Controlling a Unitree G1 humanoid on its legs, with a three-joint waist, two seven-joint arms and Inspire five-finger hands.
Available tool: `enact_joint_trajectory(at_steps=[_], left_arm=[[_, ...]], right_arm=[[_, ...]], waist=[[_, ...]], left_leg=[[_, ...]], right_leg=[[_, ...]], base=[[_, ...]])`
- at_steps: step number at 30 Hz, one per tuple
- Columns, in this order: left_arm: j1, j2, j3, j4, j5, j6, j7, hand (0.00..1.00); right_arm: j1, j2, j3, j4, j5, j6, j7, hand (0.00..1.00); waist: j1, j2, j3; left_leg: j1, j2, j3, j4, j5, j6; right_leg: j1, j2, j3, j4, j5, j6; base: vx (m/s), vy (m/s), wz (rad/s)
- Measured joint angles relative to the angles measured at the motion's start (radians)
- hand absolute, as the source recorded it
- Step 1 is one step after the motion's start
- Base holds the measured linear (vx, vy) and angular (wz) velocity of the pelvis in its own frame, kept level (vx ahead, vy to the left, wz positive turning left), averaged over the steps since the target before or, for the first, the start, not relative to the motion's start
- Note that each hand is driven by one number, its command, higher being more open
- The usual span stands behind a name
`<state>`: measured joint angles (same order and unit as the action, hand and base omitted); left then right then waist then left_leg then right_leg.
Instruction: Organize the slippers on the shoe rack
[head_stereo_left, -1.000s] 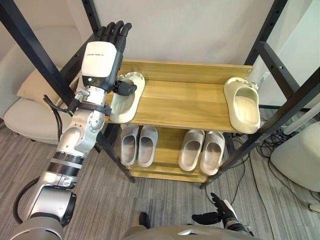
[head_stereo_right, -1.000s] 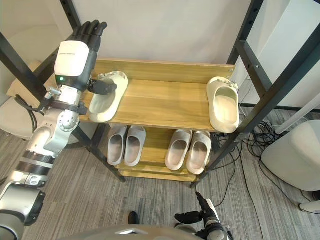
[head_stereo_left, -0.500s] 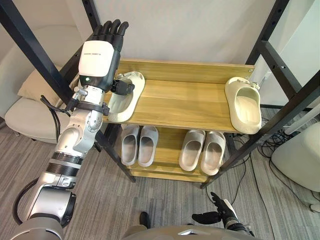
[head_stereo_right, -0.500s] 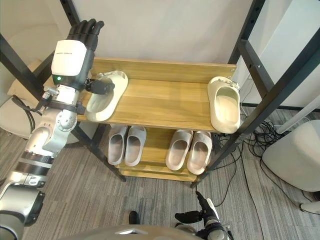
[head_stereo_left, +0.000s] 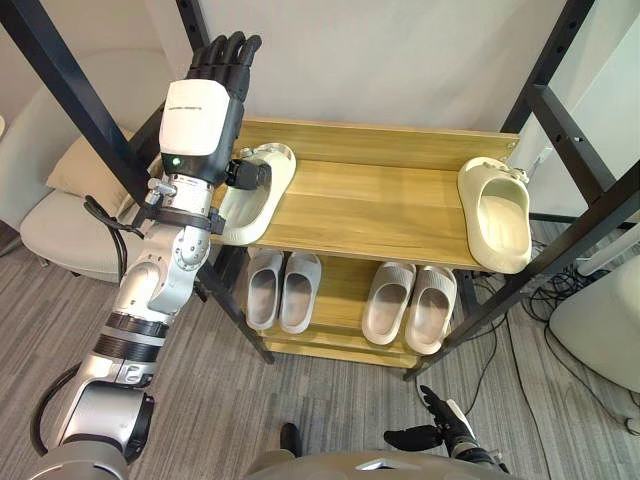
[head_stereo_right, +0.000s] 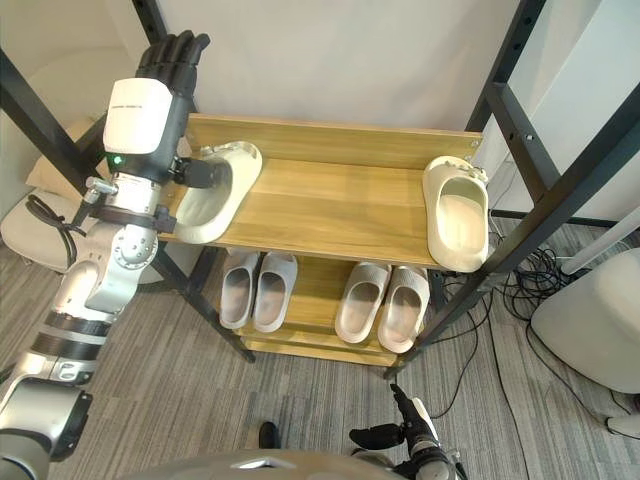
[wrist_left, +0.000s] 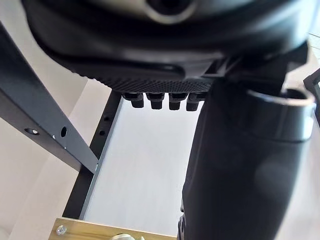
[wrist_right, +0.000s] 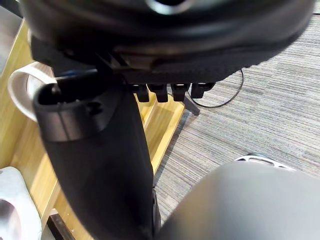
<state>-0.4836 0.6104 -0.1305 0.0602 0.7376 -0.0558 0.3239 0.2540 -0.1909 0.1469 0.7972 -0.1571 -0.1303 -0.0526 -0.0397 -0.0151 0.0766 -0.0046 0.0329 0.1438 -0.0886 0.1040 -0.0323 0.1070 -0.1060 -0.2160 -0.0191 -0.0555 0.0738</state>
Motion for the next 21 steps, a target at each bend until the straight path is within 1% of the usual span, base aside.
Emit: enact_joint_trajectory(at_steps=[15,21], left_arm=[[0.01,-0.007,0.0,-0.019,0.01,0.004,-0.007,1.0],[0.01,0.003,-0.001,0.035,0.022,0.004,-0.024,1.0]], right_arm=[[0.003,-0.002,0.001,0.0,0.0,0.0,0.005,1.0],[0.002,-0.001,0.001,-0.001,0.0,0.0,0.006,1.0]], waist=[[0.0,0.0,0.0],[0.0,0.0,0.0]], left_leg=[[-0.005,0.0,-0.014,0.0,0.001,0.0],[-0.005,0.0,-0.013,-0.001,0.001,0.0]], right_leg=[[-0.004,0.0,-0.013,0.013,-0.014,-0.004],[-0.004,0.001,-0.012,0.011,-0.014,-0.005]], base=[[-0.01,0.001,0.02],[0.0,0.0,0.0]])
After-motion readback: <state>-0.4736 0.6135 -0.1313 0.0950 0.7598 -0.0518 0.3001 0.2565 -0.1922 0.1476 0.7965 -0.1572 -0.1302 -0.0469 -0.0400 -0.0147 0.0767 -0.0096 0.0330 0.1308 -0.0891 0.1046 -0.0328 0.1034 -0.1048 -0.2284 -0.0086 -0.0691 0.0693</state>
